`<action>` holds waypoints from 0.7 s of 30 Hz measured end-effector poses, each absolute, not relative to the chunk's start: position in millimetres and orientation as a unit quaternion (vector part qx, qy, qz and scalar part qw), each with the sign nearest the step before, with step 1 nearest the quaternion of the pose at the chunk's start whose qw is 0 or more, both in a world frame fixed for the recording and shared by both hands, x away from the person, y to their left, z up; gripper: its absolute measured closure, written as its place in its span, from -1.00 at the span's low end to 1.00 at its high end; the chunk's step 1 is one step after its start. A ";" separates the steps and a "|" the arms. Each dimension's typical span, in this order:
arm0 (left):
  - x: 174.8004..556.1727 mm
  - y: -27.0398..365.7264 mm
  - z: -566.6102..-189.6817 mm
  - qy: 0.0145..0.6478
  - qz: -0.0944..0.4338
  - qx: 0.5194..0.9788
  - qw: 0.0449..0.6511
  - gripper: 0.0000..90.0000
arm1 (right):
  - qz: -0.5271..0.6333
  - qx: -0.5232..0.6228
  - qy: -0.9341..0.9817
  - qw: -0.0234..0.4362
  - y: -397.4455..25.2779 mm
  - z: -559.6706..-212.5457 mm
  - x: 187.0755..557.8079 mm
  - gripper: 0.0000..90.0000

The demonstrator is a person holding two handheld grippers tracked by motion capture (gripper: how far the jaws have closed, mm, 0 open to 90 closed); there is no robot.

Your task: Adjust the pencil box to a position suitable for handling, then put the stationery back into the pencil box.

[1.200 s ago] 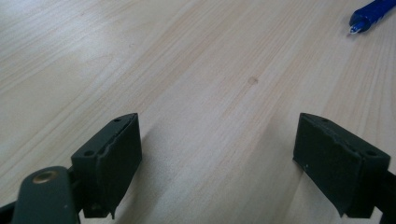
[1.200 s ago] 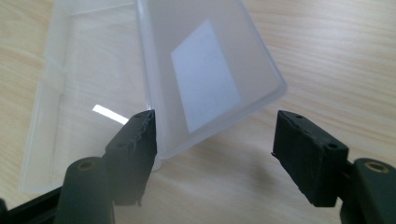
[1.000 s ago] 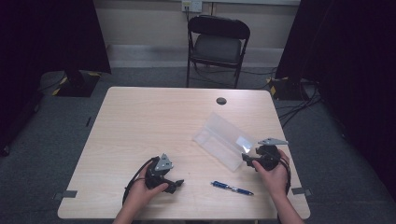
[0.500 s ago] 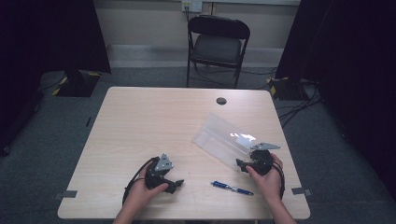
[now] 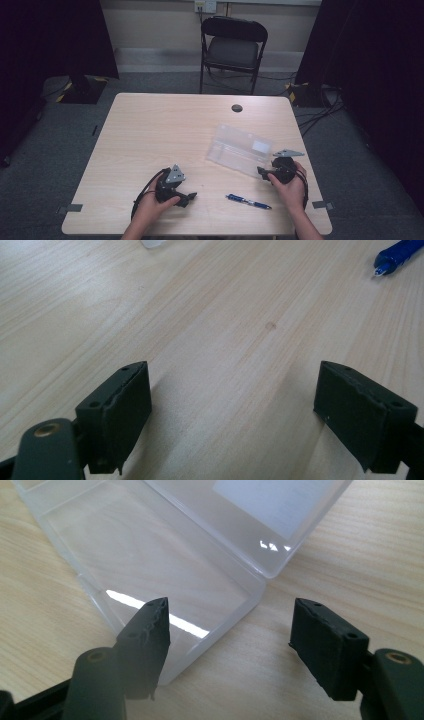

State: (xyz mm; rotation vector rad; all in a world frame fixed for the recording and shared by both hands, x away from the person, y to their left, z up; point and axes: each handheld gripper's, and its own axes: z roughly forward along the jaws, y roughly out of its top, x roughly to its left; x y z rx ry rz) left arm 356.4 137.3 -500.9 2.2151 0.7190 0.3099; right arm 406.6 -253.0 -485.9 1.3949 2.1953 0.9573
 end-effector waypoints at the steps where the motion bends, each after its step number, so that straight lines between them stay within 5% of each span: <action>1: 356.4 137.3 -500.9 0.282 0.122 0.870 0.386 -0.67 | 0.341 0.494 0.779 0.182 -253.0 -484.4 405.7 -0.32; 21: 356.4 137.3 -500.9 0.283 0.122 0.870 0.386 -0.67 | 0.391 0.395 0.820 0.137 -253.1 -467.6 359.6 -0.51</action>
